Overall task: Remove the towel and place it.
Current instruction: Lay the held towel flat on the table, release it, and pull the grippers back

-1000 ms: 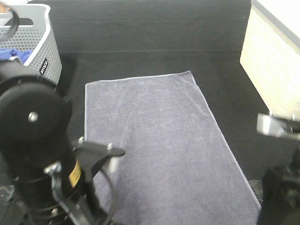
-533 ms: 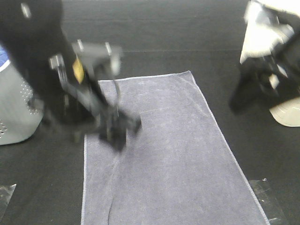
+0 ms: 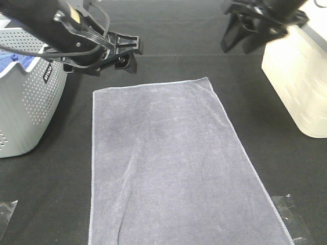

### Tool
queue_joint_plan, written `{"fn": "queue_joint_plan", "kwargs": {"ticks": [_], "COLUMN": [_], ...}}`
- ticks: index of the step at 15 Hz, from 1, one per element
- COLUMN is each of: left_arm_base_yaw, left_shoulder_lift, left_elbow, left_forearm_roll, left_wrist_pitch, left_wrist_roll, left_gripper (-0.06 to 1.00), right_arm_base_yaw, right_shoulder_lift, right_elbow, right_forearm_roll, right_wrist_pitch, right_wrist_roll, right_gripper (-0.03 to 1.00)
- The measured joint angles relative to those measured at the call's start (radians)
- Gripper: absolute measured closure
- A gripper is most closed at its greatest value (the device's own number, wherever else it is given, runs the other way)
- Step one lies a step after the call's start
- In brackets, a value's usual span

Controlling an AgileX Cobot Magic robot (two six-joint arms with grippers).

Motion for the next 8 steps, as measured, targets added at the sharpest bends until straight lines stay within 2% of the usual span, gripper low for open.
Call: {"fn": "queue_joint_plan", "kwargs": {"ticks": [2,3,6,7,8], "left_arm_base_yaw": [0.042,0.042,0.063,0.064,0.064], "left_shoulder_lift": [0.141,0.141,0.308,0.406,0.45], "left_elbow": [-0.138,-0.138,-0.352,-0.491,-0.557], "left_forearm_roll": [0.0,0.0,0.0,0.0,0.0], "left_wrist_pitch": [0.049,0.049,0.147,0.197,0.234], "left_wrist_roll": [0.002,0.002,0.003,0.004,0.004], "left_gripper": [0.24,0.24,0.24,0.24,0.24], "right_arm_base_yaw": [0.0,0.0,0.0,0.0,0.0], "right_shoulder_lift": [0.123,0.123,0.338,0.446,0.493], "right_elbow": [-0.12,-0.12,-0.305,-0.386,-0.425], "right_forearm_roll": [0.0,0.0,-0.027,-0.061,-0.08], "right_wrist_pitch": [-0.011,-0.011,-0.054,-0.076,-0.088], "right_wrist_roll": [-0.004,-0.004,-0.006,-0.006,-0.006], "right_gripper": [0.54,0.54,0.55,0.55,0.55]}}
